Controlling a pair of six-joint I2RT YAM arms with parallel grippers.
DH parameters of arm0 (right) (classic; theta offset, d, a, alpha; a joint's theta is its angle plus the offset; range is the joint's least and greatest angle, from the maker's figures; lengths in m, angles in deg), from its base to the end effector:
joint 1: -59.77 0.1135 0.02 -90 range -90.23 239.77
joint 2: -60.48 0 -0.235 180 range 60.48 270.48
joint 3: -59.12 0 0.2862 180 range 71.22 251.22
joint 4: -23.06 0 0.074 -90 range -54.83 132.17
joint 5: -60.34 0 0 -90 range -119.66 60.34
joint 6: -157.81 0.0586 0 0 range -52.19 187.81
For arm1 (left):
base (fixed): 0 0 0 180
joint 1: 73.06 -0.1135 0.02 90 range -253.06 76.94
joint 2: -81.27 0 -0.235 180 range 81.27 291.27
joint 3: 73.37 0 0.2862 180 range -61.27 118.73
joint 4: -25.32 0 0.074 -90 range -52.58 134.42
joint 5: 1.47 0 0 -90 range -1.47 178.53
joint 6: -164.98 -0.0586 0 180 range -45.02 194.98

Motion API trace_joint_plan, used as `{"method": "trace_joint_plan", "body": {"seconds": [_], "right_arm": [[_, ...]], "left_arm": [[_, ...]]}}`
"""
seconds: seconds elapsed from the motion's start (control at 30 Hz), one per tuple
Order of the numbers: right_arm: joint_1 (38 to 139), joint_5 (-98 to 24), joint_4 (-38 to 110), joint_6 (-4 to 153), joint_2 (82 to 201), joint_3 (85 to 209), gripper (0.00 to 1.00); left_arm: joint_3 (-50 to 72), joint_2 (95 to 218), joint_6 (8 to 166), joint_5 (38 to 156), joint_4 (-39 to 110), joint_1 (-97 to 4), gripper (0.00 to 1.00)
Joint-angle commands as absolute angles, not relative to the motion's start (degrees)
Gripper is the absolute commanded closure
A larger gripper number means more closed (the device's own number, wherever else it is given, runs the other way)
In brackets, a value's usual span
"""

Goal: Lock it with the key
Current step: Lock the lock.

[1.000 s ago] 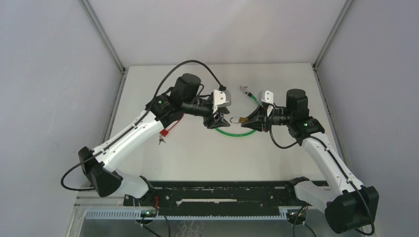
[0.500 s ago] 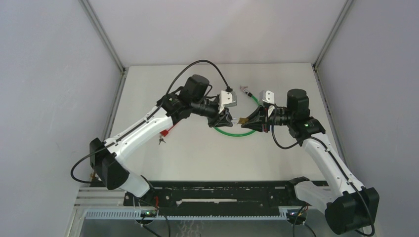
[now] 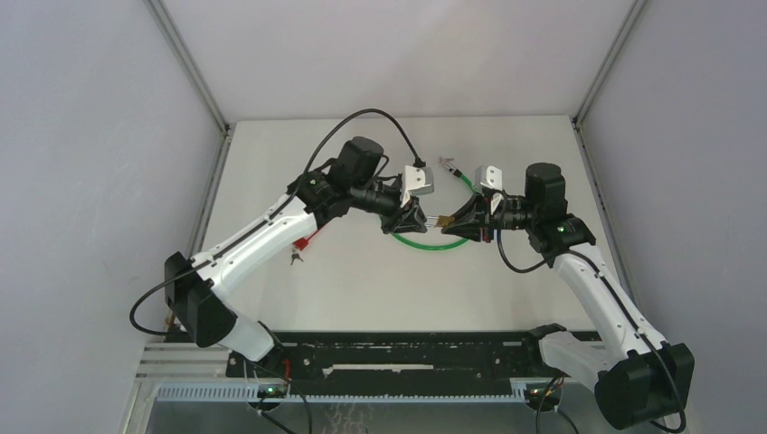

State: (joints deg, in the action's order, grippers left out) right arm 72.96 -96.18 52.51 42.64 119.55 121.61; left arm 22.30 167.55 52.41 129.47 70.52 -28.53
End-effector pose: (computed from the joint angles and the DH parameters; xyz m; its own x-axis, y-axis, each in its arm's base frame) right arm 0.2529 0.1145 0.2894 -0.0068 -0.1756 -0.9844 -0.9902 0.1383 -0.0179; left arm 0.2461 -0.2960 0.3255 -0.0364 0.4425 -0.8960 0.9991 -0.0043 -0.0428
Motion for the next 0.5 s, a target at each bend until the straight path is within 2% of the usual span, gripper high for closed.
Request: {"method": "trace_joint_plan", "body": {"seconds": [0.0,0.27,0.47], "right_arm": [[72.43,-97.23,50.55,42.43,118.94,123.93,1.0],[72.43,-97.04,50.64,42.24,119.02,123.9,1.0],[72.88,-97.16,50.48,42.61,119.26,123.93,1.0]], "left_arm": [[23.65,166.05,54.28,131.59,69.01,-28.43,0.71],[23.47,165.97,55.61,131.77,68.29,-27.89,0.8],[23.24,166.19,57.33,131.85,66.76,-27.54,0.94]]}}
